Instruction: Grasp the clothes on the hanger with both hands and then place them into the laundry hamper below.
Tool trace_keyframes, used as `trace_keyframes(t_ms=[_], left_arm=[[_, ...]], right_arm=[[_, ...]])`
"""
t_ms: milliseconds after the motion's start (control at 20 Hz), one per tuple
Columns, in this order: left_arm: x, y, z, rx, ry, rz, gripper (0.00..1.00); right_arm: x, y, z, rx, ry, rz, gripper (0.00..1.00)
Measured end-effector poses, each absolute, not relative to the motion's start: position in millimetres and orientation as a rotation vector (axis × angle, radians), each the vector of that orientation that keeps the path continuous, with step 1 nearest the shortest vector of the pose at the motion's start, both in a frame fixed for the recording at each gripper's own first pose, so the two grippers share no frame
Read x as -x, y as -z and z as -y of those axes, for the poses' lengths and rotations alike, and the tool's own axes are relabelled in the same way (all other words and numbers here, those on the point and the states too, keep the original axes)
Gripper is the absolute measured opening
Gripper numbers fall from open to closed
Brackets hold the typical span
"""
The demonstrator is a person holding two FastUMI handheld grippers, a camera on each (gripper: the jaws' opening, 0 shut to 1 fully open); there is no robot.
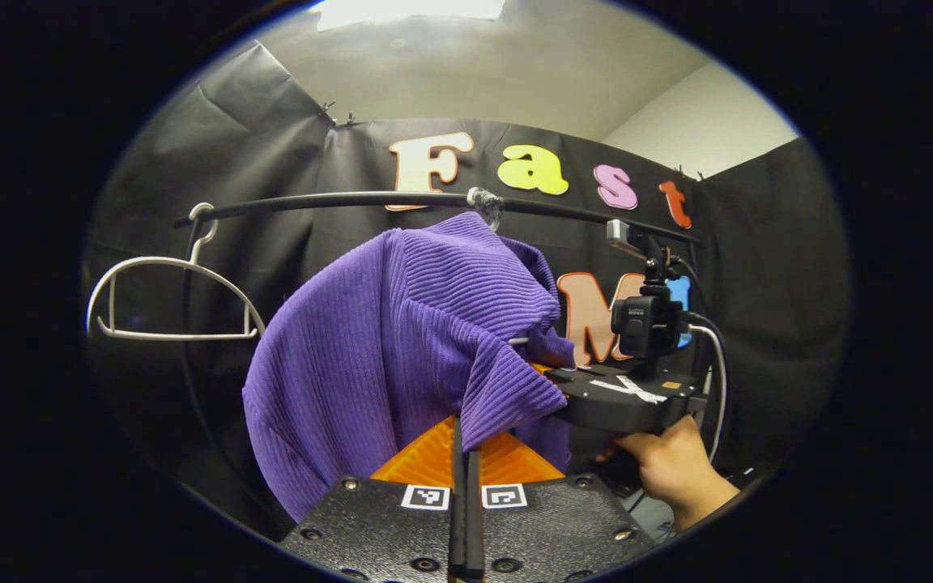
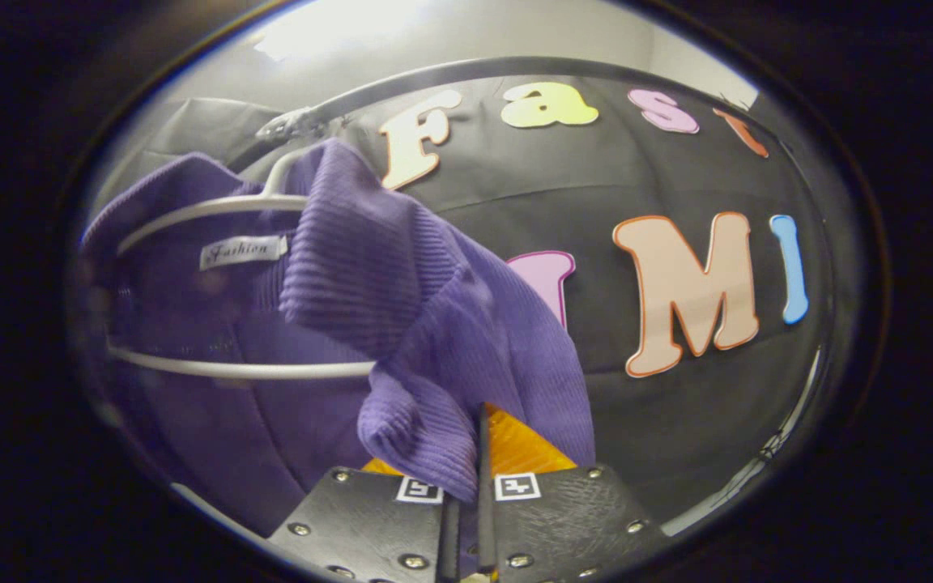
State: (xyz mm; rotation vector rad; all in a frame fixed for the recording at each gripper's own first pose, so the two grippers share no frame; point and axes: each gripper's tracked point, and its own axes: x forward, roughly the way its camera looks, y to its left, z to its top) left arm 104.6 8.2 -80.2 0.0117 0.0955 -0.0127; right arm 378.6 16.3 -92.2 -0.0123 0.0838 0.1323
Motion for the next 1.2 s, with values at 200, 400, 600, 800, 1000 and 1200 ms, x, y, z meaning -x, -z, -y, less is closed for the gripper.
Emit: trace_keyframes(t_ms=[200, 400, 600, 800, 1000, 1200], left_arm=[[-77.8, 52.5, -34.5, -0.06, -0.023, -0.054, 0.0], [-51.4, 17.4, -52.5, -0.082, -0.006, -0.003, 0.0], [-48.4, -19.7, -100.3, -0.131, -0.106, 0.057, 0.02], [-57.9, -50.0, -143.0, -0.17, -0.214, 0.102, 0.0], [-74.7, -66.2, -169.9, -0.18, -0.29, 0.119, 0.0], [-89.7, -67.9, -174.3, -0.183, -0.299, 0.114, 0.0]], right_arm=[[-375.6, 88.9, 3.9, 0.045, -0.143, -0.104, 0.09], [-373.0, 66.2, 32.2, 0.059, -0.056, -0.077, 0.07], [-375.1, 35.1, 59.5, 0.134, 0.039, -0.018, 0.07], [-379.2, 18.0, 64.2, 0.182, 0.05, 0.003, 0.07], [-388.2, 10.0, 67.6, 0.219, 0.079, 0.02, 0.07], [-396.6, 5.1, 71.4, 0.248, 0.111, 0.04, 0.07]])
